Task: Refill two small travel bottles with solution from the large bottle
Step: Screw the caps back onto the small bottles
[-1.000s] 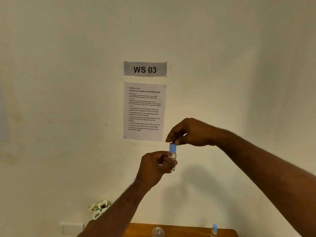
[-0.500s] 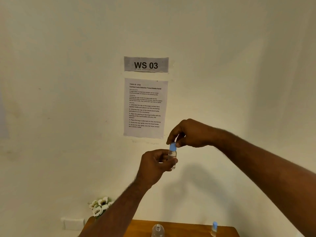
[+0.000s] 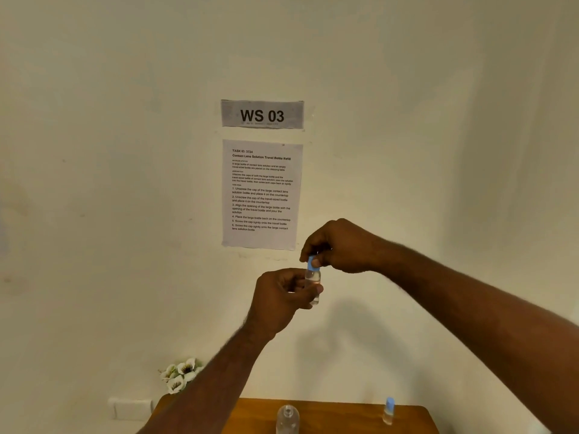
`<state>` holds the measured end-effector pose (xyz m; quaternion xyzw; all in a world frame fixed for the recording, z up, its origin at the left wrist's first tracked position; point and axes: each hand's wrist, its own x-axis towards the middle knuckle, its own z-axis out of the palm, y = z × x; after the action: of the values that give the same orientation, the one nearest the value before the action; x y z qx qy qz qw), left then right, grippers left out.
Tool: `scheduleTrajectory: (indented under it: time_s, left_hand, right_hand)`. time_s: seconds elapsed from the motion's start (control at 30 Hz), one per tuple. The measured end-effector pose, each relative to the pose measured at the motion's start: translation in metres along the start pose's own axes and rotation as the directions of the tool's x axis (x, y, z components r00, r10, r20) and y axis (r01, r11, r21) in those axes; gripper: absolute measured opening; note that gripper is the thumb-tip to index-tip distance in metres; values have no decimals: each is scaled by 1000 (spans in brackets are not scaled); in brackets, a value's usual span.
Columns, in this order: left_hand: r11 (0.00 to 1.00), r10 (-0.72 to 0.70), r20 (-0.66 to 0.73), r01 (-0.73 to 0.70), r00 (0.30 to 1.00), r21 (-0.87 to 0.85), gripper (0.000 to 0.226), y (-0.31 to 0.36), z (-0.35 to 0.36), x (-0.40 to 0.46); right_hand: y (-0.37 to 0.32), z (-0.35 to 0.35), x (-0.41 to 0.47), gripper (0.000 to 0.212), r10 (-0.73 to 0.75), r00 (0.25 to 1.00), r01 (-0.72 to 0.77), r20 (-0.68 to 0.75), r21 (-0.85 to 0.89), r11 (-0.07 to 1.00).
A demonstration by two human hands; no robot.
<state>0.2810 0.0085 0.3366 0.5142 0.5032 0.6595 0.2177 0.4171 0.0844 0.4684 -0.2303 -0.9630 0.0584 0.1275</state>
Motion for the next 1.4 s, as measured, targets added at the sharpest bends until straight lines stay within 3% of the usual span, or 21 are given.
scheduleTrajectory:
  time_s: [0.27, 0.47, 0.57, 0.7, 0.8, 0.93, 1.07, 1.2, 1.4]
  left_hand:
    - [1000, 8, -44, -8, 999, 6, 26, 1, 2, 0]
    - [999, 35, -35, -36, 999, -32, 23, -8, -4, -8]
    - [997, 77, 34, -78, 996, 18, 34, -19, -5, -18]
    - [987, 56, 116, -73, 992, 141, 29, -52, 1, -39]
    - [948, -22, 163, -31, 986, 318, 58, -84, 9, -52]
    - [815, -135, 210, -12, 968, 580, 86, -127, 21, -67]
    - [742, -188, 292, -60, 938, 668, 96, -169, 39, -79]
    - [653, -222, 306, -92, 926, 752, 103, -209, 67, -84]
    - [631, -300, 335, -78, 893, 772, 105, -276, 117, -85]
  right_hand:
    - [-4, 16, 3, 18, 99, 982, -108, -164, -47, 993]
    - [6, 54, -16, 38, 266, 924, -175, -275, 315, 933]
    - [11, 92, -36, 37, 357, 904, -219, -235, 462, 860]
    - [17, 139, -57, 32, 488, 841, -299, -233, 552, 778]
    - [25, 168, -70, 36, 585, 775, -377, -237, 569, 730]
    - [48, 210, -89, 40, 696, 691, -501, -193, 567, 654]
    - [81, 253, -110, 40, 792, 603, -612, -95, 583, 535]
    - [121, 300, -120, 37, 837, 544, -687, -52, 544, 481]
    - [184, 377, -121, 26, 876, 482, -775, 12, 472, 420]
